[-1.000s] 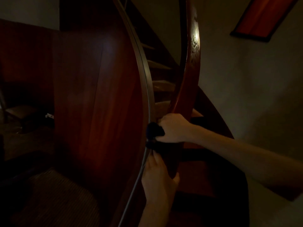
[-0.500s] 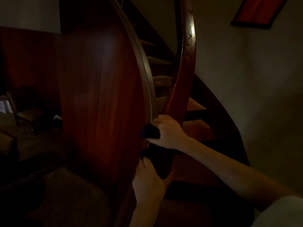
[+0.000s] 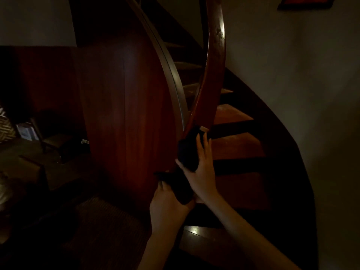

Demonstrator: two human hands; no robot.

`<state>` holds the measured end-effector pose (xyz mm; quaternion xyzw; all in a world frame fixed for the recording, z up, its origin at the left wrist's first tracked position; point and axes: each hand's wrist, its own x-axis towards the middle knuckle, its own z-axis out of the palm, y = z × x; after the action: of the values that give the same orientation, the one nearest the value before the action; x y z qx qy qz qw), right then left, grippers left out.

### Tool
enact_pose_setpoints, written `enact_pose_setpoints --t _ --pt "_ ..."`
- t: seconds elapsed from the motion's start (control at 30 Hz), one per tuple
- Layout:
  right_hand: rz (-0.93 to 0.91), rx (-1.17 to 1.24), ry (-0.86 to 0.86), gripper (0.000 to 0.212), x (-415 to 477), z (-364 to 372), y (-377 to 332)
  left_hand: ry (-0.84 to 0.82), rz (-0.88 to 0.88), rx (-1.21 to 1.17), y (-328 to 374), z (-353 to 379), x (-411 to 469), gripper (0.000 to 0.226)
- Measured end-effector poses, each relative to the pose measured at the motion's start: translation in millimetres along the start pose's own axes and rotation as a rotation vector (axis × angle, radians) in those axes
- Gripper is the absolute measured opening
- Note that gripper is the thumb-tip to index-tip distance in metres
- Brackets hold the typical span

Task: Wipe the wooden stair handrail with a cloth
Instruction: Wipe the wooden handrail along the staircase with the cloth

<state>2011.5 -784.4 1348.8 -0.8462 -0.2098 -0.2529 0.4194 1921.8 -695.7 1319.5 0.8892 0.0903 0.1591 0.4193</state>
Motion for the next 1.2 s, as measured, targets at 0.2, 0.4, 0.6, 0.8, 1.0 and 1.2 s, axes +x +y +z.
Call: enact_pose_setpoints --t 0.2,0.4,0.6,0.8,1.0,1.2 --pt "0.560 0.655 0.126 0.082 98 -24 2 0.040 -0.046 0.027 0 -1 -14 0.111" --pt "0.621 0.735 0.066 0.092 54 -14 10 0.112 -0.188 0.109 -20 2 -68 0.113" --pt "0.460 0.727 0.048 0.087 -52 2 -11 0.117 -0.176 0.192 -27 4 -76 0.110" --pt "0.393 0.721 0.016 0.084 -85 0 -25 0.095 -0.138 0.158 -55 -4 -114 0.109" --pt "0.168 0.605 0.180 0.078 -139 29 -20 0.199 -0.004 0.211 -93 8 -144 0.111" --pt "0.042 0.466 0.061 0.075 -212 34 -39 0.256 0.133 0.123 -103 0 -179 0.096"
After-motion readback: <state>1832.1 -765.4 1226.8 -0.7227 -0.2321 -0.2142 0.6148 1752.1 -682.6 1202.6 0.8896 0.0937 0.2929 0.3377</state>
